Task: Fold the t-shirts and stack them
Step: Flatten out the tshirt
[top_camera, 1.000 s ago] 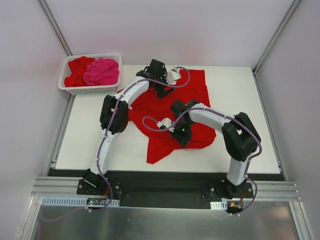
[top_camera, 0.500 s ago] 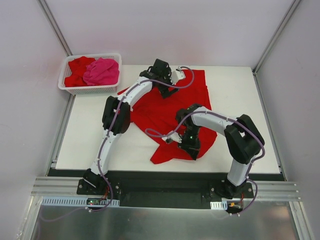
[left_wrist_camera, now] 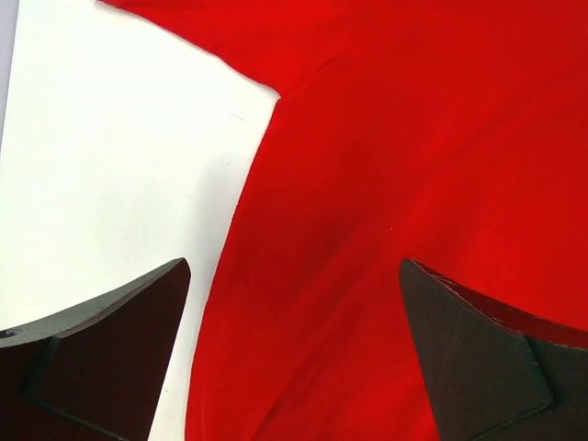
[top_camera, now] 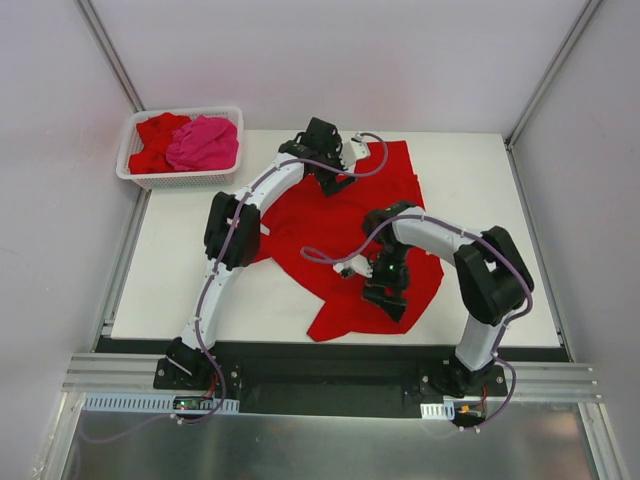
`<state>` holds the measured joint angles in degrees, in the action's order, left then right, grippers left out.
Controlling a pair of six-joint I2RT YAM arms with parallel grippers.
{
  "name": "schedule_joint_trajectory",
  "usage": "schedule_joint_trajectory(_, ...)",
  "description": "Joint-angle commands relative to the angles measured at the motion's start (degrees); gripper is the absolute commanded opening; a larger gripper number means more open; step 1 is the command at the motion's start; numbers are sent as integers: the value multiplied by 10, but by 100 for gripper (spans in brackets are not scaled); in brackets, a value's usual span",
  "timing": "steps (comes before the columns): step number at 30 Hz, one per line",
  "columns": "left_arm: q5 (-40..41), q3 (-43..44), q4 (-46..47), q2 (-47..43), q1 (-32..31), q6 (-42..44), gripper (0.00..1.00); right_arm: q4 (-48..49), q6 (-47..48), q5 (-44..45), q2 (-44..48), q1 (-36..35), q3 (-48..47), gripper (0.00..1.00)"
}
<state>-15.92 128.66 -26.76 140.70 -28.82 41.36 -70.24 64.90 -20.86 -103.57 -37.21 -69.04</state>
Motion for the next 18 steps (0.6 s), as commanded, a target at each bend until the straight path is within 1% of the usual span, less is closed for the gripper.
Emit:
schedule_joint_trajectory(1, -2, 8, 2, -29, 0, 1, 98, 159, -85, 103, 59, 42, -6, 96)
schedule_joint_trajectory(3, -2, 8, 1, -28, 1, -7, 98, 227, -101, 169, 81, 44, 28, 96)
schedule_joint_trajectory(4, -2, 5, 1, -27, 0, -9, 98, 290, -116, 188, 86, 44, 36, 96)
schedule_joint_trajectory(5, 0, -2, 1, -28, 0, -11, 98, 318, -123, 204, 93, 43, 48, 96)
schedule_joint_trajectory(6, 1, -8, 1, -31, 0, -10, 98, 342, -129, 238, 92, 44, 59, 96)
schedule_joint_trajectory(7, 2, -19, 1, -41, 0, -8, 98, 375, -135, 248, 88, 44, 61, 96)
schedule_joint_trajectory(9, 5, -66, 0, -67, 0, 5, 98, 397, -150, 273, 74, 44, 62, 96)
schedule_joint_trajectory(10, 6, -88, 0, -80, 1, 11, 98, 428, -152, 281, 72, 44, 65, 96)
schedule_joint_trajectory(11, 5, -131, -1, -92, 2, 17, 98, 444, -147, 289, 71, 44, 69, 96)
schedule_joint_trajectory(13, 6, -175, -13, -129, 6, 35, 98, 470, -141, 308, 57, 44, 66, 96)
schedule_joint_trajectory(14, 8, -215, -16, -140, 8, 40, 98, 469, -136, 311, 49, 44, 61, 96)
schedule_joint_trajectory(15, 10, -232, -23, -160, 10, 43, 98, 469, -132, 321, 28, 44, 57, 96)
schedule_joint_trajectory(18, 15, -285, -36, -189, 21, 43, 98, 486, -113, 337, 4, 47, 54, 96)
